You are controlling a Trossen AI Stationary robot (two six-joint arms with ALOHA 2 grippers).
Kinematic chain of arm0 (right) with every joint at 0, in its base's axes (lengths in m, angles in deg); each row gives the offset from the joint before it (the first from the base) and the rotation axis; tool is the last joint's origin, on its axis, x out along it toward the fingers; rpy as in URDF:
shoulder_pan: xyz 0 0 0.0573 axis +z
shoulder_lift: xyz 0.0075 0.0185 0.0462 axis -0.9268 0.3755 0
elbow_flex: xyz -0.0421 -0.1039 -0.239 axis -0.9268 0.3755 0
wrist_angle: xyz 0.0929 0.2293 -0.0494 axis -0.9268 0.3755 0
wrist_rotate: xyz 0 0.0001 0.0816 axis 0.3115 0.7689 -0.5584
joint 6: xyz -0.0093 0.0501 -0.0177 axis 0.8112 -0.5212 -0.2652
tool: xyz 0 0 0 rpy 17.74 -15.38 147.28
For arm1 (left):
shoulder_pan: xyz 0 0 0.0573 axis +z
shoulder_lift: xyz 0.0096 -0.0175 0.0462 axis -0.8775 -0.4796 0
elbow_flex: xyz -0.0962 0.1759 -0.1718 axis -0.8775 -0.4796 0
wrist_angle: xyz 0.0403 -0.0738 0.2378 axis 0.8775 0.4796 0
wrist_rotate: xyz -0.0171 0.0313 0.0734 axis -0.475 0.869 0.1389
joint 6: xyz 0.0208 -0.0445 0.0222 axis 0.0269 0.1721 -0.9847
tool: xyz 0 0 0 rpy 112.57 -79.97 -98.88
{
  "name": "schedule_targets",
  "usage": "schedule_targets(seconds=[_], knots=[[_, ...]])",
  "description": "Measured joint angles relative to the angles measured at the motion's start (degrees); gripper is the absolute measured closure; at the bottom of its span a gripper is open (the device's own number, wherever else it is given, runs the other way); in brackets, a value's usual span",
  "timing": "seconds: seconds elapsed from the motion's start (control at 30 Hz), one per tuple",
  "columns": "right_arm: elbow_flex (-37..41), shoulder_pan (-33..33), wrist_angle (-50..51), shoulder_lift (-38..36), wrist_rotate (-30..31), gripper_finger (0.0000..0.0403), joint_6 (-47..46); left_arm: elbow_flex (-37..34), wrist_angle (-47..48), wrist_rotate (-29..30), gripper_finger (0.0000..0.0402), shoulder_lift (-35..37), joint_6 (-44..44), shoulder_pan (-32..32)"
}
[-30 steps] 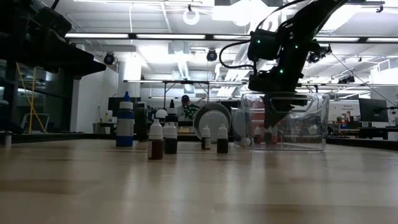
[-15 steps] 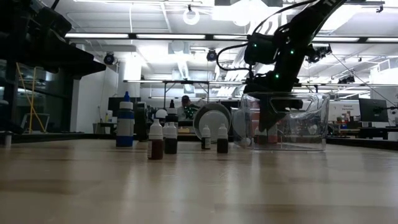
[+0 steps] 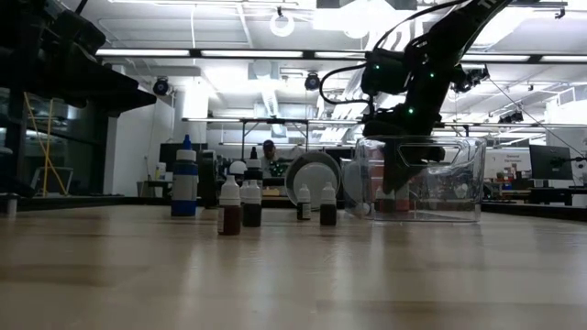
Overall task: Pick & Place food coloring
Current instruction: Put the small black food coloring bottle into the transparent bin, then put the small orange food coloring bottle into the transparent bin
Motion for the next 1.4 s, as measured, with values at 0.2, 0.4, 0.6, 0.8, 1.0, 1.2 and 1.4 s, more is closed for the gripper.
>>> schedule_targets(seconds=[0.2, 0.4, 0.6, 0.8, 1.0, 1.2, 1.4], knots=[[0.00, -0.45, 0.22, -0.23, -0.92, 0.0271, 0.07, 0.01, -0.01, 0.00, 0.0124, 0.00, -0.01, -0.02], [-2.18, -0.63, 3.56, -0.29, -0.97, 0.0207, 1.77, 0.02, -0.01, 0.00, 0.0124, 0.00, -0.02, -0.01], [-9.49, -0.70, 12.19, -0.31, -0.05, 0.0188, 5.04, 0.00, -0.01, 0.00, 0.0124, 0.00, 0.00, -0.02], [-20.02, -0.70, 25.06, -0.32, -0.46, 0.0187, 7.87, 0.02, -0.01, 0.00, 0.0124, 0.00, -0.01, -0.01], [-30.77, -0.09, 36.24, -0.33, -3.50, 0.0187, 10.88, 0.01, 0.00, 0.00, 0.0124, 0.00, 0.00, -0.02], [-38.34, 1.84, 40.24, -0.37, -5.69, 0.0187, 11.86, 0.01, 0.00, 0.00, 0.0124, 0.00, -0.01, -0.01], [-42.67, 4.75, 42.02, -0.37, -11.50, 0.0187, 11.85, 0.00, 0.01, 0.00, 0.0124, 0.00, 0.00, -0.02]])
